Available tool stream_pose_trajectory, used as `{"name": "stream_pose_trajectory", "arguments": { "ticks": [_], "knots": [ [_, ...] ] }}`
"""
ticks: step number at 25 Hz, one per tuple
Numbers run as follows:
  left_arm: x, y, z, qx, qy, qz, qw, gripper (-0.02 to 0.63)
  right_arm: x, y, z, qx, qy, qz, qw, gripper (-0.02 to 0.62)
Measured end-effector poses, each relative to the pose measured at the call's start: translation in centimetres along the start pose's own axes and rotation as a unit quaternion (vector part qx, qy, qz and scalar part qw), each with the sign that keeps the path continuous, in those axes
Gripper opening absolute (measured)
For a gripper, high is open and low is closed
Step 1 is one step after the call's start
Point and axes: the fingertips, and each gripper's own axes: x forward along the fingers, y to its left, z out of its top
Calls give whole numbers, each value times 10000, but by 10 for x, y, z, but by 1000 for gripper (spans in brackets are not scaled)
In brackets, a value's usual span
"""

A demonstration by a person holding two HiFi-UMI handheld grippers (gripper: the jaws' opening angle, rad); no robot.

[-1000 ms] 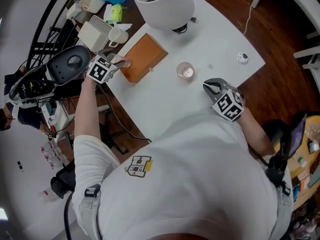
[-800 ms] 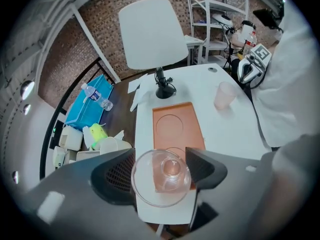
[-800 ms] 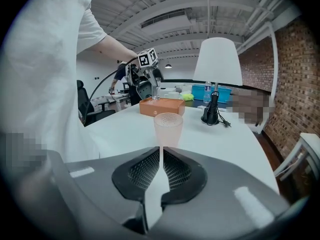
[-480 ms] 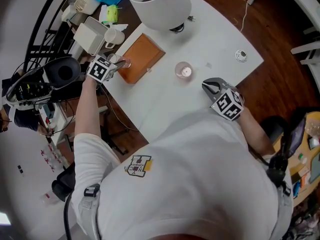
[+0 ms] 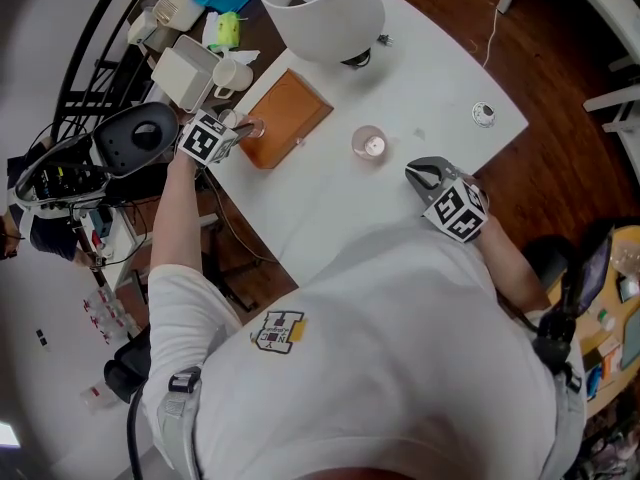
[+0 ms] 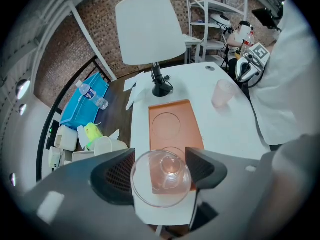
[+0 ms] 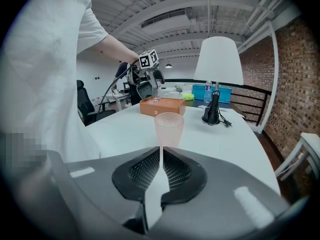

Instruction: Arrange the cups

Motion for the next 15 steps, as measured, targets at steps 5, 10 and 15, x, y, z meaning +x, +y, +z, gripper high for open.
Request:
{"name": "stream_pose_trajectory", "arguments": {
  "ticks": [5,10,15],
  "knots": [
    [0,-1,2,93,-40,42,9999,322,-1,-1,0,16,-13,-32,10000,20],
    [1,3,2,133,-44,51,9999,327,-1,-2,0,33,-6,-42,10000,20],
    [-3,9,7,46,-141,44,9999,365,0,-5,1,85,-10,-51,10000,20]
  ]
}}
